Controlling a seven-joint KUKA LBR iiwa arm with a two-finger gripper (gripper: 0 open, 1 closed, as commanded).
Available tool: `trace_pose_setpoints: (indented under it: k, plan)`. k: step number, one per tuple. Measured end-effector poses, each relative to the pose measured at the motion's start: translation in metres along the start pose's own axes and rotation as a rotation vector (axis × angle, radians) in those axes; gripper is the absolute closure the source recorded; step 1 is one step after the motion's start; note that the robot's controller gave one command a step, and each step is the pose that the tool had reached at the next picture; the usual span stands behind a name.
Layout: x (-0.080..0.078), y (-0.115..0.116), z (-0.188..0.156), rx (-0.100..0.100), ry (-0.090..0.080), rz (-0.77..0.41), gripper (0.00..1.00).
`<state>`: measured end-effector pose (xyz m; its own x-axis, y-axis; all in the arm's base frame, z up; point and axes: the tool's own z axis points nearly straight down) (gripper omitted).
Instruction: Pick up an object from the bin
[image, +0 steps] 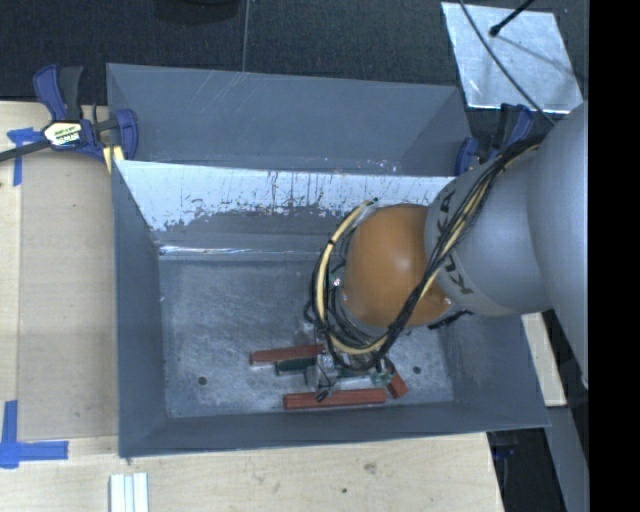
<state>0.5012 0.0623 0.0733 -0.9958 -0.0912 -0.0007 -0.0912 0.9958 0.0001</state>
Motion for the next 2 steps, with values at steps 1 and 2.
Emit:
trace_pose_setpoints:
  k: [1, 2]
  plan:
    - [-0.047, 0.004, -0.12, 0.0, -0.013, -0.005, 1.0]
    - [-0.028, -0.032, -0.226, 0.002, -0.012, -0.117, 1.0]
